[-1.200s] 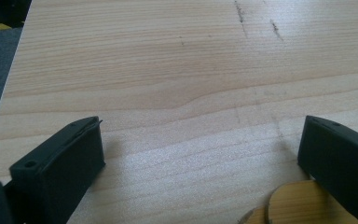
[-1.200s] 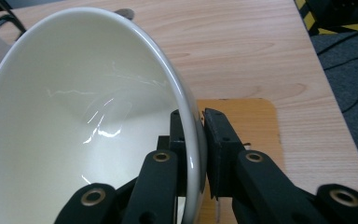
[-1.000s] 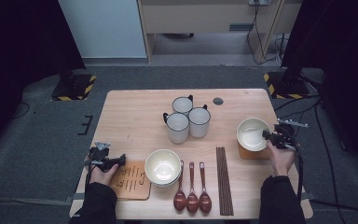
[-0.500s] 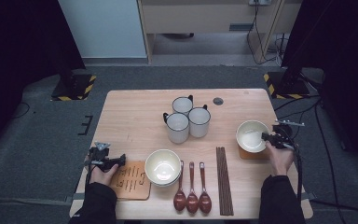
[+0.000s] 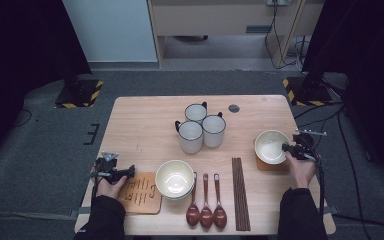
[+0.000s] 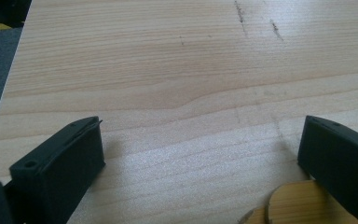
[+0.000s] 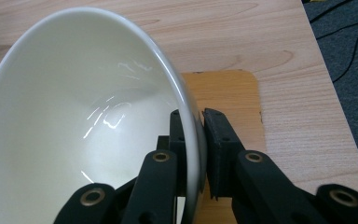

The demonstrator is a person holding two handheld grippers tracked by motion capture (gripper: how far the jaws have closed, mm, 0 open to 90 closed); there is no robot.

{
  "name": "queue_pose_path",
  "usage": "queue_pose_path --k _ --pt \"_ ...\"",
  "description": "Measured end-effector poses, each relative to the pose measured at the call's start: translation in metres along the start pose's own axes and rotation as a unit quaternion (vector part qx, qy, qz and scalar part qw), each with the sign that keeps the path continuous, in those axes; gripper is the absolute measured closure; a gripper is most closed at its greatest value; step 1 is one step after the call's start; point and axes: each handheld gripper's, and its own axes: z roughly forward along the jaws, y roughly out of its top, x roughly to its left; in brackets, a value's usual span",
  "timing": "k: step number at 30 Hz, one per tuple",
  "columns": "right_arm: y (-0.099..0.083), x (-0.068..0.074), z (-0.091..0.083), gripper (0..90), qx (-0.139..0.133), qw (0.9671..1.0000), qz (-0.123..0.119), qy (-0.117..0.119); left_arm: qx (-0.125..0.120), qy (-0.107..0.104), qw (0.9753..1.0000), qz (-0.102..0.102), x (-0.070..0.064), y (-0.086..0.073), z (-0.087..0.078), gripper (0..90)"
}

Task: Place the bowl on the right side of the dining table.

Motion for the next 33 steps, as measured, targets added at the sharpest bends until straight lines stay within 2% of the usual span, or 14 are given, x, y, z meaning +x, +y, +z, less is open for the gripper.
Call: queue_pose_path --k 8,15,19,33 --pt "-0.0012 -0.0003 0.0047 82.9 0.004 0.9994 -0.008 -0.032 0.0 0.0 1.0 0.0 0.0 0.0 0.0 0.0" --pt "-0.0002 -0.0017 0.0062 82.7 0.006 0.9993 -0.01 -0.036 0.0 0.0 1.0 0.0 0.0 0.0 0.0 0.0" --pt "-0.0005 -0.0024 0.0076 81.6 0.011 0.9987 -0.009 -0.049 0.0 0.0 1.0 0.0 0.0 0.0 0.0 0.0" --pt "-0.0018 -0.0068 0.0076 79.3 0.011 0.9987 0.0 -0.049 0.0 0.0 1.0 0.0 0.0 0.0 0.0 0.0"
